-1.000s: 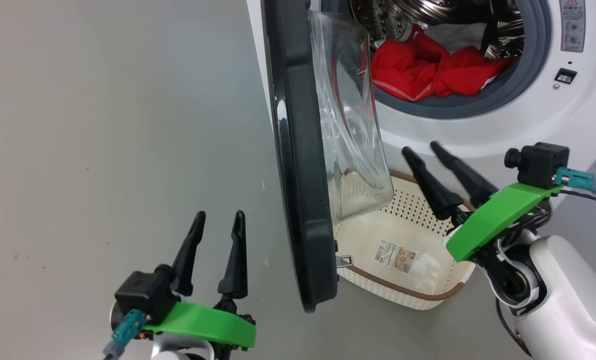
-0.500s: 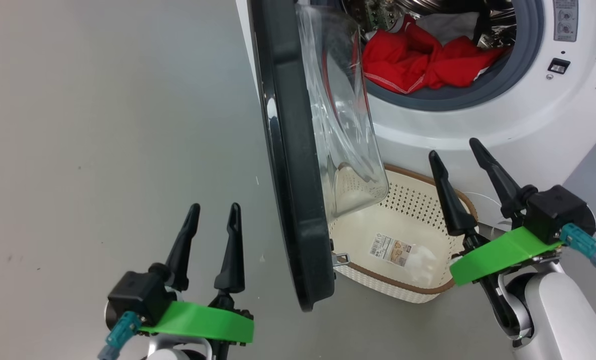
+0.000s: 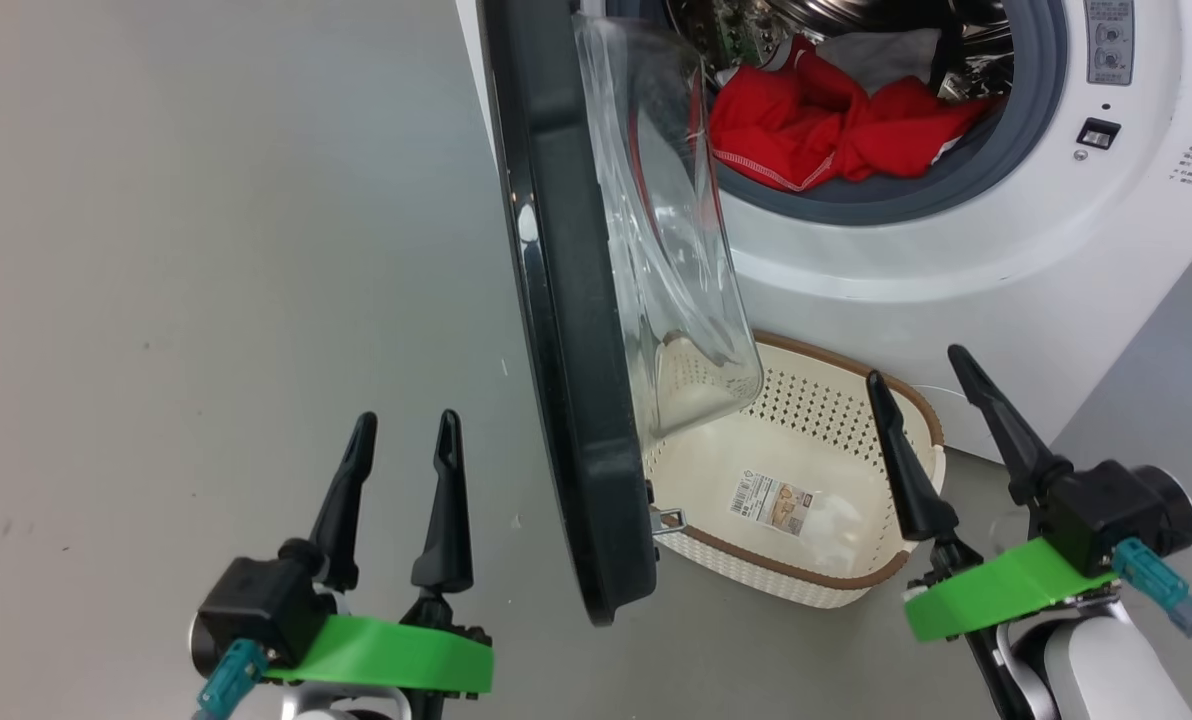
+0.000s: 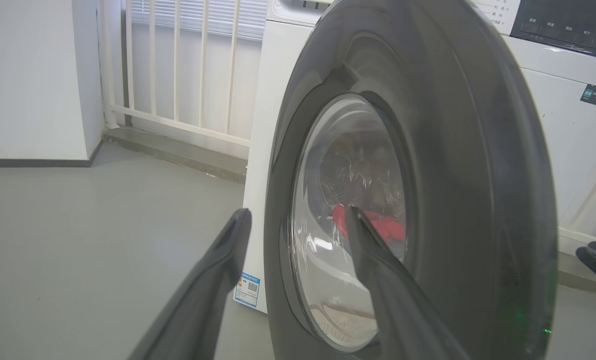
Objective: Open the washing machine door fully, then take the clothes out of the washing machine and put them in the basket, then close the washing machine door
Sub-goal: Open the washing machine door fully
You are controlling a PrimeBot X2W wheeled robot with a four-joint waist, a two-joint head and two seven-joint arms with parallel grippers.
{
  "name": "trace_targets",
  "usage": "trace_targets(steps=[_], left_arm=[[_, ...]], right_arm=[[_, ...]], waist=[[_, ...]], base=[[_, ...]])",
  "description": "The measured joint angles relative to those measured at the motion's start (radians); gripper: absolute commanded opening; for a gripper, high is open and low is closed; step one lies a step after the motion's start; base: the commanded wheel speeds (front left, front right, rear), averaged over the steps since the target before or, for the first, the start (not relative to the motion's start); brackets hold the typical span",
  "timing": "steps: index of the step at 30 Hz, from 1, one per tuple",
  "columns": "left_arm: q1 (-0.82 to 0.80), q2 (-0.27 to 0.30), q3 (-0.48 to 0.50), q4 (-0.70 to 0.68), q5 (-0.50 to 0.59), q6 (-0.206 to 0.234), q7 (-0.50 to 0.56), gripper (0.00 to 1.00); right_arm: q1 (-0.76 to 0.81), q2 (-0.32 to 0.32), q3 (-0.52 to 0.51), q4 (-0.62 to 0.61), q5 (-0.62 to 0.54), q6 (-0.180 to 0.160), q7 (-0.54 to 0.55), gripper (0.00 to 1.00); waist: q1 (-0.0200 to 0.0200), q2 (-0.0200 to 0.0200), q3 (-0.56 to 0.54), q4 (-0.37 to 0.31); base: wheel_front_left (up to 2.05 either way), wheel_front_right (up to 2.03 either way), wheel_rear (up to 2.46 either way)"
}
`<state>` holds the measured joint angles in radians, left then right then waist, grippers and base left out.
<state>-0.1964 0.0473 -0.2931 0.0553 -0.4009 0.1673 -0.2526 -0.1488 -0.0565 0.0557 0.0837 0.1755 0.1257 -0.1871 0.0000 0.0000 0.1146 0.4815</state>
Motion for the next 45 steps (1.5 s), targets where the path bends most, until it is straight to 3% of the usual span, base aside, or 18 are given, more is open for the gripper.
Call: trace_targets(steps=[12,28,29,30,31,45], left_arm=[[0.037,-0.002,0.006,0.005,0.004,0.0,0.0,1.0],[0.052,-0.002,0.004,0.01,-0.005,0.001,0.0,1.0],[0.052,-0.002,0.004,0.01,-0.008,0.001,0.0,0.43],[0.052,-0.002,0.004,0.01,-0.009,0.001,0.0,0.27],[0.052,-0.002,0.004,0.007,-0.01,0.001,0.0,0.02],[0.022,0.002,-0.014,-0.234,0.035,0.008,0.001,0.0]], right_arm=[[0.108,0.004,-0.004,-0.038,-0.008,0.0,-0.016,1.0],[0.131,0.005,-0.013,-0.049,-0.008,0.0,-0.02,1.0],[0.131,0.005,-0.013,-0.049,-0.008,0.0,-0.02,1.0],[0.131,0.005,-0.013,-0.049,-0.008,0.0,-0.02,1.0],[0.131,0.005,-0.013,-0.049,-0.008,0.0,-0.02,1.0],[0.13,0.005,-0.013,-0.054,-0.008,0.0,-0.006,1.0]], waist=[[0.0,0.0,-0.023,-0.002],[0.0,0.0,-0.036,-0.001],[0.0,0.0,-0.037,-0.001],[0.0,0.0,-0.038,0.0],[0.0001,0.0,-0.038,0.0],[0.0,0.0,-0.029,-0.012]], base=[[0.0,0.0,0.0],[0.0,0.0,0.0],[0.0,0.0,0.0],[0.0,0.0,0.0],[0.0,0.0,0.0],[0.0,0.0,0.0]])
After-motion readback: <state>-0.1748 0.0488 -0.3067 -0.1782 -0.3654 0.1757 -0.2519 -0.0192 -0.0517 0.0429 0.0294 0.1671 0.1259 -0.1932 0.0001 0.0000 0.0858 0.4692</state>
